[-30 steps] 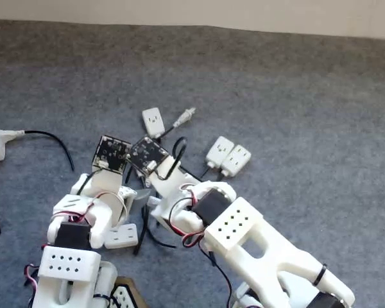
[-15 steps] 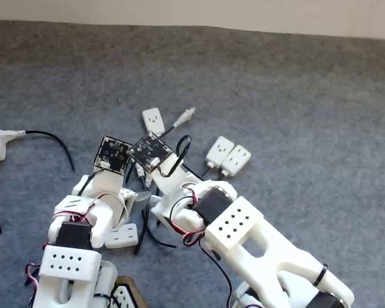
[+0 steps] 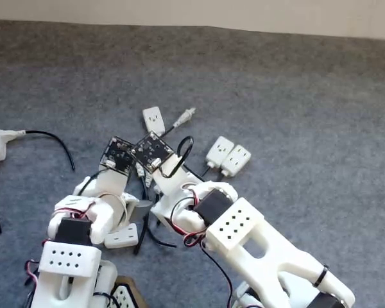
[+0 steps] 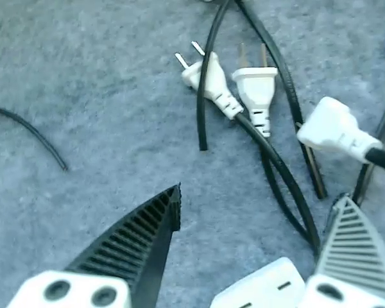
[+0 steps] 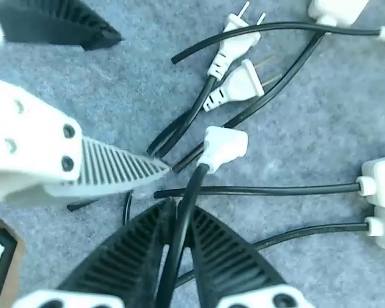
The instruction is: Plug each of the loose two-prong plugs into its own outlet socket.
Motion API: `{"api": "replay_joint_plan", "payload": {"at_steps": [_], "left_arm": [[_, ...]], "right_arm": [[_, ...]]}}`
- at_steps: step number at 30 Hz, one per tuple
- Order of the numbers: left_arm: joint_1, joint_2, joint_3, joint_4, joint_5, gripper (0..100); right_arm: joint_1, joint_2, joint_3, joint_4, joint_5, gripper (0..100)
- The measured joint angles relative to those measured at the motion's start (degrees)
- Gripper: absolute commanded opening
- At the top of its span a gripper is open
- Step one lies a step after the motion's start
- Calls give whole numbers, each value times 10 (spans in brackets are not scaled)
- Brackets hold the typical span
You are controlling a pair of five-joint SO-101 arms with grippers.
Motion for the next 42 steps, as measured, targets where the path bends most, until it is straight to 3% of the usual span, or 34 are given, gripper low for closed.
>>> {"api": "replay_joint_plan", "payload": {"at_steps": [6,11,17,24,29,42], "left_arm": [[-67,0,-16,0,-13,354],[-126,0,-33,0,-20,354],[-127,0,-33,0,-20,354],[-123,0,-24,0,-10,354],[-123,0,-10,-14,-8,354],[-123,0,2,-23,-8,354]], "right_arm": [[35,0,30,23,40,6],[111,0,32,134,140,23],[164,0,32,189,215,232],[88,0,32,149,200,238],[37,1,32,46,164,238],[33,223,-39,-22,134,238]]}}
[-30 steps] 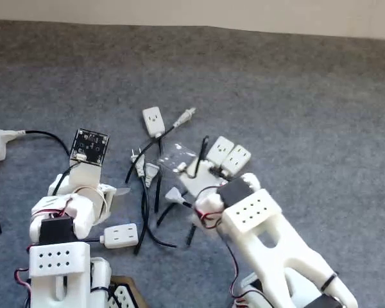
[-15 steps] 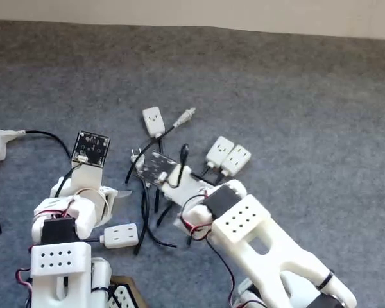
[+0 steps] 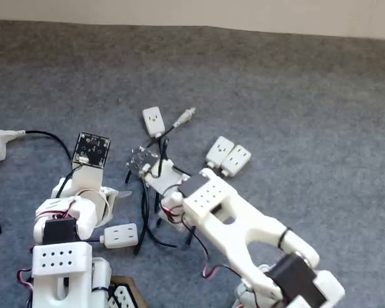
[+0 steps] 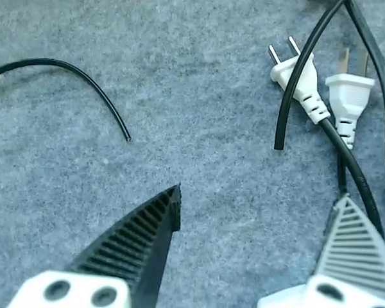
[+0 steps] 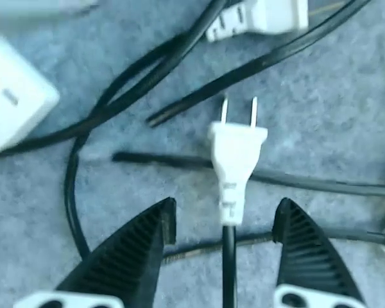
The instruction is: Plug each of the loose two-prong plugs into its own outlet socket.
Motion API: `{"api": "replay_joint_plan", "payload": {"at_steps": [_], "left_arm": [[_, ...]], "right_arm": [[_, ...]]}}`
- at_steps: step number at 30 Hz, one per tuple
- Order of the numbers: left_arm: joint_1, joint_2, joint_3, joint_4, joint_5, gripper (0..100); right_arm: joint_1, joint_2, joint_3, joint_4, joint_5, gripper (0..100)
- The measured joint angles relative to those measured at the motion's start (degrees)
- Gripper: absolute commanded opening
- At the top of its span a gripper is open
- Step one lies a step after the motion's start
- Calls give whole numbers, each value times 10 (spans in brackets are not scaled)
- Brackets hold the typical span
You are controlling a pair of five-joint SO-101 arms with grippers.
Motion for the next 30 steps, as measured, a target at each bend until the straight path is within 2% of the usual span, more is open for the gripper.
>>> {"api": "replay_joint_plan", "payload": {"at_steps": [4,8,11,26,30], "left_arm": [[0,-1,3,0,0,354],[1,-1,11,-3,0,354],[0,-1,11,-8,0,354],[0,-1,11,-8,0,354],[0,0,-3,-7,0,358]], "right_arm": [[0,46,-34,-16,-9,194],[0,57,-44,-18,-9,5],[1,57,-44,-18,-9,31],[19,56,-44,-19,-11,6],[24,-27,-37,-18,-11,6]]}}
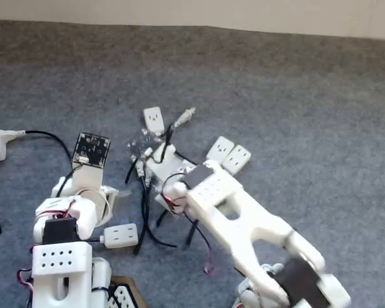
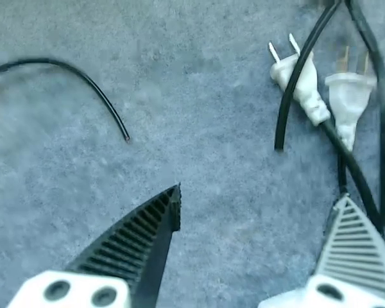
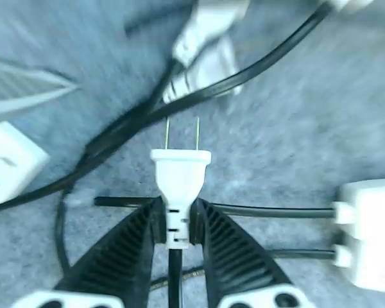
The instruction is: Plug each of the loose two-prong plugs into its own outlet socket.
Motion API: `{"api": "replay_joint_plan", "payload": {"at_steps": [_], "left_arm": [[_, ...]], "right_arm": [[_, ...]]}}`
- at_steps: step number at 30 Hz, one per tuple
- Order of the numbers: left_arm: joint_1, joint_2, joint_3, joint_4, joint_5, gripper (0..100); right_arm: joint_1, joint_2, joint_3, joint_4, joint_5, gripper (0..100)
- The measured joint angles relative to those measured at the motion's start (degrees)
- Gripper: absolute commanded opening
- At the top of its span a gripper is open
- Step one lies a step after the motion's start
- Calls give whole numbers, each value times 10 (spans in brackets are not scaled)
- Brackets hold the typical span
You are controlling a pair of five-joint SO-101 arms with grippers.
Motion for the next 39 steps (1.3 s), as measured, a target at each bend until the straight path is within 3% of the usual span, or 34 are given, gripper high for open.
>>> {"api": "replay_joint_plan", "payload": {"at_steps": [9,16,19,30,39], "left_arm": [[3,0,-172,112,0,359],[116,-2,-284,219,24,363],[156,-2,-273,222,31,373],[161,-5,-91,117,21,373],[160,1,-45,110,20,373]], "right_arm": [[-31,-398,226,-6,0,6],[-79,-455,273,-6,0,6],[-88,-458,273,1,-18,6],[-92,-459,197,67,-27,6],[-89,-460,105,117,-27,6]]}}
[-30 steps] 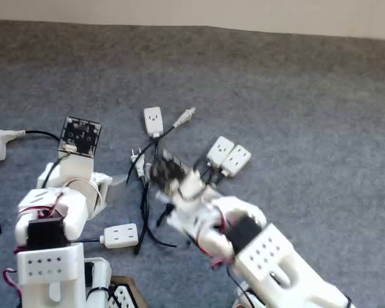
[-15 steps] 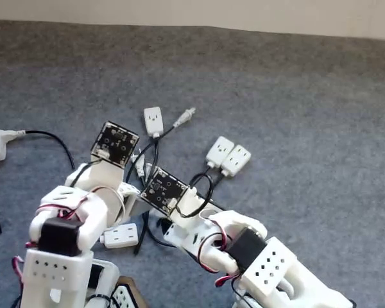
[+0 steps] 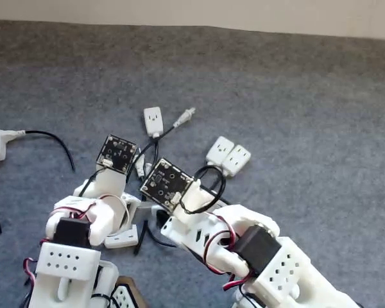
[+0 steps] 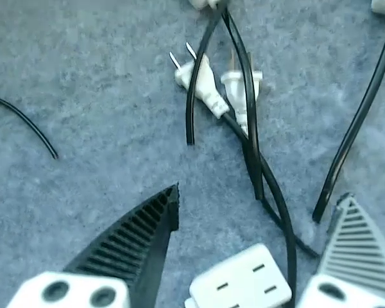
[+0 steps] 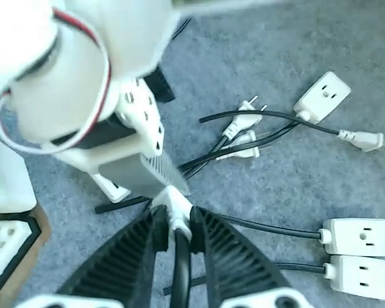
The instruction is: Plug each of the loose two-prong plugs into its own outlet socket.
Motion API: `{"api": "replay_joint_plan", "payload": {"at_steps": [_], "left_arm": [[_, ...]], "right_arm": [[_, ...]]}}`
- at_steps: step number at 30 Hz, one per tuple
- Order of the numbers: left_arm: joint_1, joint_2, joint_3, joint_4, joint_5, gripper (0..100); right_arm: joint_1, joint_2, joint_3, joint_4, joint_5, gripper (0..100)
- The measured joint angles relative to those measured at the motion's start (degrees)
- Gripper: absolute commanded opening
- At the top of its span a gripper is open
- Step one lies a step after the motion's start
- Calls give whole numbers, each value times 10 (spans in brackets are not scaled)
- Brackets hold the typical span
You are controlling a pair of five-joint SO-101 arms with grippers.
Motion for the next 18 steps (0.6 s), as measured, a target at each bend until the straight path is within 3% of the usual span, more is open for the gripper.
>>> {"api": "replay_joint_plan", "payload": {"at_steps": [7,13,18], "left_arm": [[-15,-1,-7,0,-5,372],[-181,7,-113,4,-55,372],[-292,118,-237,52,-88,372]], "right_arm": [[-1,0,-8,4,-2,6],[24,6,-7,8,11,6],[23,107,-33,8,15,6]]}}
